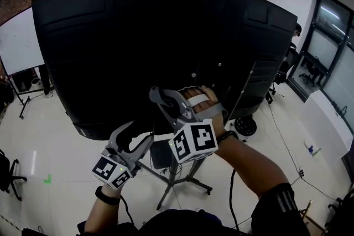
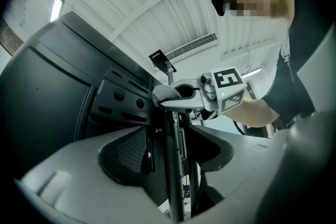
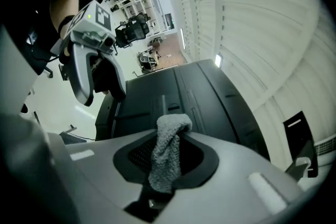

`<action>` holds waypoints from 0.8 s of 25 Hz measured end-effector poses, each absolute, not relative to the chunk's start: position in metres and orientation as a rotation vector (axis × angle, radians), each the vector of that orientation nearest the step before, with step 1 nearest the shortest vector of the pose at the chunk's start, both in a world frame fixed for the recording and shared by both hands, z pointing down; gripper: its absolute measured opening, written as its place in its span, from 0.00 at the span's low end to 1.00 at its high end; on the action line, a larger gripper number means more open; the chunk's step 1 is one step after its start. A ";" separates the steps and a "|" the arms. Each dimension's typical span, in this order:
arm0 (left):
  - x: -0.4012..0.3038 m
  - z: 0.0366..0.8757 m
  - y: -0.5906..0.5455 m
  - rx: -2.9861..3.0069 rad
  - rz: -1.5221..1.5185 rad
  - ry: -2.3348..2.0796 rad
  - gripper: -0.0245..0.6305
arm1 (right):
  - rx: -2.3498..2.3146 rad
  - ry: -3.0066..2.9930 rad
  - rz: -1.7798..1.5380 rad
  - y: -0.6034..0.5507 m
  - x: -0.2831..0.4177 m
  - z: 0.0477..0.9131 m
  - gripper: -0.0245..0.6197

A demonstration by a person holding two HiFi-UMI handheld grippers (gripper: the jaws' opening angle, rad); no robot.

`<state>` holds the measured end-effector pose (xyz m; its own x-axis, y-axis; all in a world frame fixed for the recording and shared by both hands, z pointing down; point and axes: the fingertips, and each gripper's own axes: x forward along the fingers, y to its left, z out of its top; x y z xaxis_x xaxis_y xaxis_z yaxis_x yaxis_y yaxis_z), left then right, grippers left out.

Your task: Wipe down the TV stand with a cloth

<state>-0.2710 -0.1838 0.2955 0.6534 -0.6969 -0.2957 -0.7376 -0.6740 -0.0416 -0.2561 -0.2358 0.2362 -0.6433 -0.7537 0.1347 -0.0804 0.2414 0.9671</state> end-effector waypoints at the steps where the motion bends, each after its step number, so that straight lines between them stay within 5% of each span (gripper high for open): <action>1: -0.269 0.294 -0.183 -2.709 0.384 1.183 0.46 | 0.765 -1.948 -1.436 -0.230 -0.250 0.228 0.14; 13: -0.229 0.265 -0.182 -2.677 0.366 1.157 0.46 | 0.692 -2.362 -1.043 -0.260 -0.170 0.126 0.14; 20: -0.188 0.240 -0.179 -2.658 0.370 1.094 0.46 | 0.515 -2.491 -0.736 -0.293 -0.183 0.122 0.14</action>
<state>-0.1885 -0.1795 0.2397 0.6871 -0.6514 -0.3218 -0.7131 -0.6896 -0.1267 -0.1832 -0.2928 0.1217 -0.8095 -0.4756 0.3443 -0.2122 0.7838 0.5837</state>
